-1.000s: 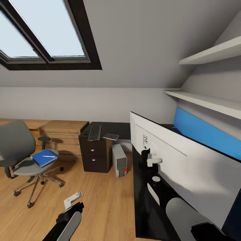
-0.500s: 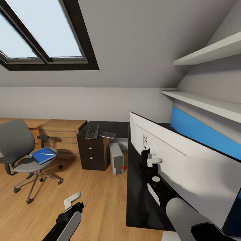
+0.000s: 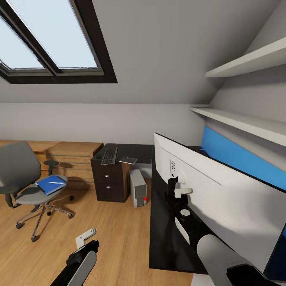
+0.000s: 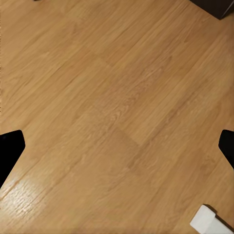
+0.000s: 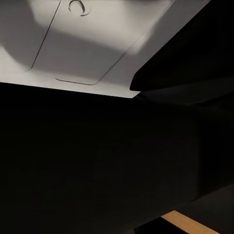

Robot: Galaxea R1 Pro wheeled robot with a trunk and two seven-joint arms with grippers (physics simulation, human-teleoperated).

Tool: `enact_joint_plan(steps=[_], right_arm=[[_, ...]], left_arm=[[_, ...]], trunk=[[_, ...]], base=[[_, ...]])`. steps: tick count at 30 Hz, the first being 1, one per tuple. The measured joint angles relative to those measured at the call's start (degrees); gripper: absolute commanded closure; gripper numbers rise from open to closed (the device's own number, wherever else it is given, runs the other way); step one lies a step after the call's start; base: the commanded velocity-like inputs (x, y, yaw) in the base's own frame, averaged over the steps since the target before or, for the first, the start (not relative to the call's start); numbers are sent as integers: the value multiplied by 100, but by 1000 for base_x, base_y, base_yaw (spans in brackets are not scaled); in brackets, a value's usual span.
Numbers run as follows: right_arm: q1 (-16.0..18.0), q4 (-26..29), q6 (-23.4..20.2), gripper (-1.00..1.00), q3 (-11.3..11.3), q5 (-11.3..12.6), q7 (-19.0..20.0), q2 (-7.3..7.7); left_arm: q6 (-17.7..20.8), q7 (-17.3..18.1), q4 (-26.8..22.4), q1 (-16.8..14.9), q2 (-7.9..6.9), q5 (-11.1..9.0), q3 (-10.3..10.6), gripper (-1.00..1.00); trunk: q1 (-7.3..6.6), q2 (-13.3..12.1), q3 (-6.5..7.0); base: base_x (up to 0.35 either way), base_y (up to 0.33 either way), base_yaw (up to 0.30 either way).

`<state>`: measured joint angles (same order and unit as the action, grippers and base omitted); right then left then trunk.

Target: In the bedroom, organize the workspace by keeping the computer under the desk, ensuring the monitor is on the desk, placing the keyboard on the desk next to the monitor, placing the mouse on the desk next to the keyboard, moving the folder from the swivel chair onto the desk next to the mouse, stacking the notebook on top of the folder with the pen on top of the notebook, and positioning the swivel chair next to the desk.

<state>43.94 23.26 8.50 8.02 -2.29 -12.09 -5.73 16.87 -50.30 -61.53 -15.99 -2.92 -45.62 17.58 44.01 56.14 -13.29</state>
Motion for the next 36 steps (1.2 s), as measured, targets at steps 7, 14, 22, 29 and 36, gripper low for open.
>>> enact_joint_plan(steps=[7, 14, 22, 29, 36], right_arm=[[0, 0, 2, 100, 0, -7, -10, 0], [3, 10, 8, -100, 18, -18, -24, -4], [3, 10, 8, -100, 18, -24, -23, 0], [3, 10, 13, -100, 18, -26, -19, 0], [3, 18, 17, -100, 18, -27, -15, 0]], left_arm=[[0, 5, 0, 0, 0, 2, -52, -100], [0, 15, -7, -1, -2, 11, -169, -100], [0, 8, 0, 1, 0, 11, -193, -100], [0, 9, 0, 0, 1, 12, -194, -100], [0, 16, 1, -1, 0, 12, -194, -100]], trunk=[[0, 0, 0], [0, 1, 1], [0, 1, 1], [0, 1, 1], [1, 1, 1]], base=[[0, 0, 0], [0, 0, 0], [0, 0, 0], [0, 0, 0], [-40, 0, 0]])
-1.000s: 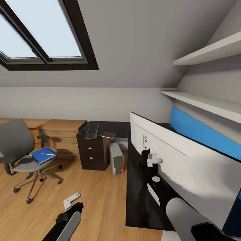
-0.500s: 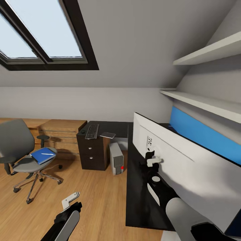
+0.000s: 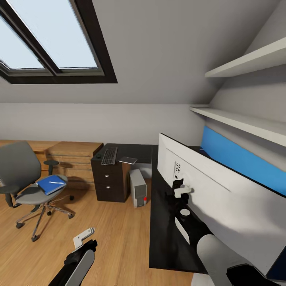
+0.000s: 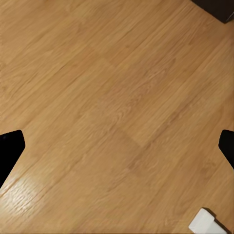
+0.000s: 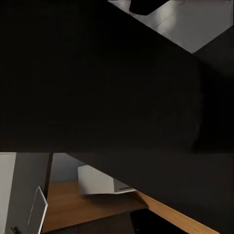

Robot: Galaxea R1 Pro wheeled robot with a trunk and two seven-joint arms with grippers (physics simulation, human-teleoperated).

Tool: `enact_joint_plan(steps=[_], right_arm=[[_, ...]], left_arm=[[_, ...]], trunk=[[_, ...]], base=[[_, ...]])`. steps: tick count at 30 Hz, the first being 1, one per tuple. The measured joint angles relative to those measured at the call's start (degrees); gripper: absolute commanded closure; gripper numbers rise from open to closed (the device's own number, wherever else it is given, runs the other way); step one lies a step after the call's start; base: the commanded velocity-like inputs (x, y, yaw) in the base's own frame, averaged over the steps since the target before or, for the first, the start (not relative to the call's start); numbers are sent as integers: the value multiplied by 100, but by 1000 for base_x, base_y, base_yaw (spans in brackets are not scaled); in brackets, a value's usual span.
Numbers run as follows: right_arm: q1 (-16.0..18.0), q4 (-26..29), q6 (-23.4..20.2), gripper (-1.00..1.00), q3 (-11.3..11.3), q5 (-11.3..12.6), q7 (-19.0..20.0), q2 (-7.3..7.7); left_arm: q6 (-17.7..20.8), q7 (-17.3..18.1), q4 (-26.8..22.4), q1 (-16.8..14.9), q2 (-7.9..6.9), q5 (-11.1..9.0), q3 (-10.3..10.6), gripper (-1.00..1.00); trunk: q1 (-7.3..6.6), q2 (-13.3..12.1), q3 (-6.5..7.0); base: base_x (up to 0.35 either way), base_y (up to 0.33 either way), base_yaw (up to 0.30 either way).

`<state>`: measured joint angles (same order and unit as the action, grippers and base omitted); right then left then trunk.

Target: In the bedroom, organize the workspace by keeping the computer under the desk, ensuring the monitor is on the desk, placing the keyboard on the desk next to the monitor, placing the mouse on the desk next to the keyboard, moving the folder from the swivel chair onto the desk next to the mouse, stacking the notebook on top of the folder with the pen on top of the notebook, and positioning the swivel chair next to the desk.

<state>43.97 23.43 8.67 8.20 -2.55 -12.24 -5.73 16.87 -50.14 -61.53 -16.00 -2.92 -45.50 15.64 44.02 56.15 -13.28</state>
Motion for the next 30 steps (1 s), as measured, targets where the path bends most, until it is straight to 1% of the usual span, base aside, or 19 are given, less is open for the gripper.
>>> enact_joint_plan(steps=[15, 23, 26, 30], right_arm=[[0, 1, 0, -100, -1, 0, 1, 7], [0, 6, 1, -100, -1, 0, 9, 5], [0, 6, 1, -100, -1, 0, 10, 5], [1, 4, 1, -100, -3, 3, 10, 3]], left_arm=[[0, 1, 0, -1, 0, 0, 9, -100], [-1, 2, 1, 1, 0, 0, 9, -100], [-1, 2, 1, 2, 0, 0, 9, -100], [-1, 7, 8, 0, -1, 21, 16, -100]], trunk=[[1, 0, 0], [1, 0, 0], [1, 0, 0], [0, 0, 0]], base=[[-204, -12, 0], [-255, -163, 0], [-175, -166, 0], [-100, -286, 0]])
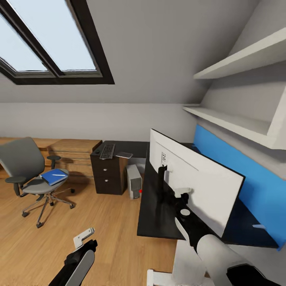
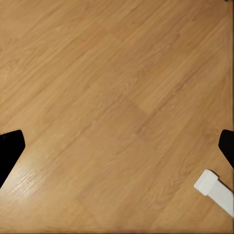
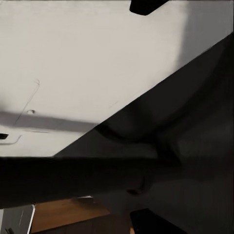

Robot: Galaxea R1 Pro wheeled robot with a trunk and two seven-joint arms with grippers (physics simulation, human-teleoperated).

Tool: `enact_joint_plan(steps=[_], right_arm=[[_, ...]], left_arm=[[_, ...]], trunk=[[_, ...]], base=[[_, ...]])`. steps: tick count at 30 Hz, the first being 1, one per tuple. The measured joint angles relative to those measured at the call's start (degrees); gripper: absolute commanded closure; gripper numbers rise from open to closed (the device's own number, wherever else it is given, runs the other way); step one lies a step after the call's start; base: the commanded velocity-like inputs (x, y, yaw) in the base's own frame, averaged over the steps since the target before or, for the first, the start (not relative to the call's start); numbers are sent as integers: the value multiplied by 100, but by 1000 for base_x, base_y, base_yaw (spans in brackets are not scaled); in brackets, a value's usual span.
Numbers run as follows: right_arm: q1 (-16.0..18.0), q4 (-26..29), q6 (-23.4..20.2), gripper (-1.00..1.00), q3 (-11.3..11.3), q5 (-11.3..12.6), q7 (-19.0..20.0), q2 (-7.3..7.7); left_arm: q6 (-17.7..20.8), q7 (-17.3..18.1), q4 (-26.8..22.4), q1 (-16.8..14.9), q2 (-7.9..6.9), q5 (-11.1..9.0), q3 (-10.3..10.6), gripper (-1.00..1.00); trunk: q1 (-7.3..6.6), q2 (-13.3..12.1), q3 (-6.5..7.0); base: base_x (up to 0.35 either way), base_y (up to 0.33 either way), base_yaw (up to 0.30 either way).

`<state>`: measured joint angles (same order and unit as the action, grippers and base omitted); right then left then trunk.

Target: In the bedroom, organize the workspace by keeping the computer under the desk, ensuring the monitor is on the desk, placing the keyboard on the desk next to the monitor, placing the mouse on the desk next to the keyboard, moving the folder from the swivel chair onto the desk next to the mouse, stacking the notebook on top of the folder with the pen on top of the notebook, and positioning the swivel chair next to the desk.

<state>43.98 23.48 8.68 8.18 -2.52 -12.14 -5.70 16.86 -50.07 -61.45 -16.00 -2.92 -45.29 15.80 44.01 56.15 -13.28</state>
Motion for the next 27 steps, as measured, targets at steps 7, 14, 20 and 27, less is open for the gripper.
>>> enact_joint_plan(steps=[7, 14, 20, 27], right_arm=[[0, -4, -1, -100, 7, 0, 5, -1], [-1, 5, -1, -100, 2, -1, 2, 1], [-1, 4, -1, -100, 1, 0, 2, -1], [-1, 12, -2, -100, 2, 1, 3, 5]], left_arm=[[-6, 13, 3, -1, 0, 12, 4, -100], [-49, 72, 1, 5, 1, 14, 8, -100], [-129, 217, 1, 30, -19, 19, 1, -100], [-129, 239, -1, 32, -221, -2, 1, -100]], trunk=[[-2, 0, 0], [-4, 1, 0], [-2, 0, 0], [-1, 0, 0]], base=[[40, -321, 0], [259, -160, 0], [207, -5, 0], [15, 0, 0]])
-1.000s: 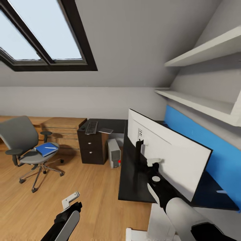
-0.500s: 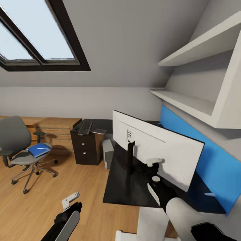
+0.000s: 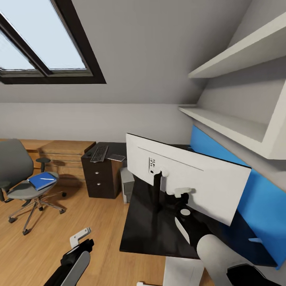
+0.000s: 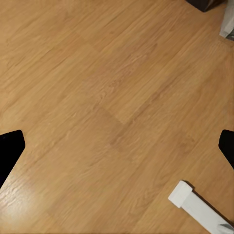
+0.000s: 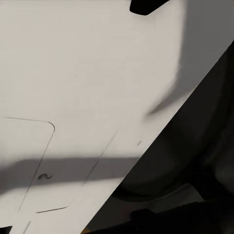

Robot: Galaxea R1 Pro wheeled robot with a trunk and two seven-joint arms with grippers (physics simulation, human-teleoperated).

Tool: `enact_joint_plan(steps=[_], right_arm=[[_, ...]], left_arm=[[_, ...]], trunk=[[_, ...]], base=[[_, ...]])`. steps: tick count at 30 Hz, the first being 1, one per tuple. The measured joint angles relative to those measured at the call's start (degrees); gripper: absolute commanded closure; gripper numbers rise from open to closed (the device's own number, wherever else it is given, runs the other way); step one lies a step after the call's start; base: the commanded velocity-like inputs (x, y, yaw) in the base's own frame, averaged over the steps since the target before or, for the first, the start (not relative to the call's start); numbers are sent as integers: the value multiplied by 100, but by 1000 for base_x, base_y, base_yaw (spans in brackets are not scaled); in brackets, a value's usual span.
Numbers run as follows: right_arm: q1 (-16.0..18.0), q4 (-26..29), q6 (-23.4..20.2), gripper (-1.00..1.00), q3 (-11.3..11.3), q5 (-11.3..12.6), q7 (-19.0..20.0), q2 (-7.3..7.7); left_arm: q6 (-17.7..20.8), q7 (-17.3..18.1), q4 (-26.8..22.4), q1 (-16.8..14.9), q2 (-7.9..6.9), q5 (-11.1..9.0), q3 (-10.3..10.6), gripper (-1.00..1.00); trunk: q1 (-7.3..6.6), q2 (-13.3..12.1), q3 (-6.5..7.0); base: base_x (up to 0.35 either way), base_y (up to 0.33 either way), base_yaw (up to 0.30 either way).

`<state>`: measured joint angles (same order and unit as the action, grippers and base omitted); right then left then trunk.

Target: In the bedroom, organize the workspace by keeping the computer under the desk, ensuring the monitor is on the desk, placing the keyboard on the desk next to the monitor, placing the mouse on the desk next to the keyboard, moving the folder from the swivel chair onto the desk next to the mouse, stacking the notebook on top of the folder with the pen on top of the notebook, and positioning the swivel chair next to the desk.

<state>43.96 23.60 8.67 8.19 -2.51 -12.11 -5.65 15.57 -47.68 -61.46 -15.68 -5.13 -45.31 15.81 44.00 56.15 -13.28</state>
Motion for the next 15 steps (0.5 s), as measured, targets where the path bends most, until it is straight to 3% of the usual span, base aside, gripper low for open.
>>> enact_joint_plan(steps=[7, 8, 10, 15], right_arm=[[0, 8, 0, -100, -1, 1, 0, 0], [-1, 7, -3, -100, 18, -4, 3, 0], [-1, 6, -1, -100, 10, -5, 0, 5], [-1, 9, -1, -100, 7, -5, -5, 2]], left_arm=[[-8, 1, -6, 0, -27, 6, -23, -100], [-8, 7, -5, -2, -54, -12, -232, -100], [-9, 9, -11, -2, -76, -23, -359, -100], [-12, 20, 33, 17, -425, -99, -485, -100]], trunk=[[0, 0, 0], [0, 0, 0], [0, 0, 0], [0, 0, 0]], base=[[0, 0, -24], [0, 0, -211], [0, 0, -236], [0, 0, -253]])
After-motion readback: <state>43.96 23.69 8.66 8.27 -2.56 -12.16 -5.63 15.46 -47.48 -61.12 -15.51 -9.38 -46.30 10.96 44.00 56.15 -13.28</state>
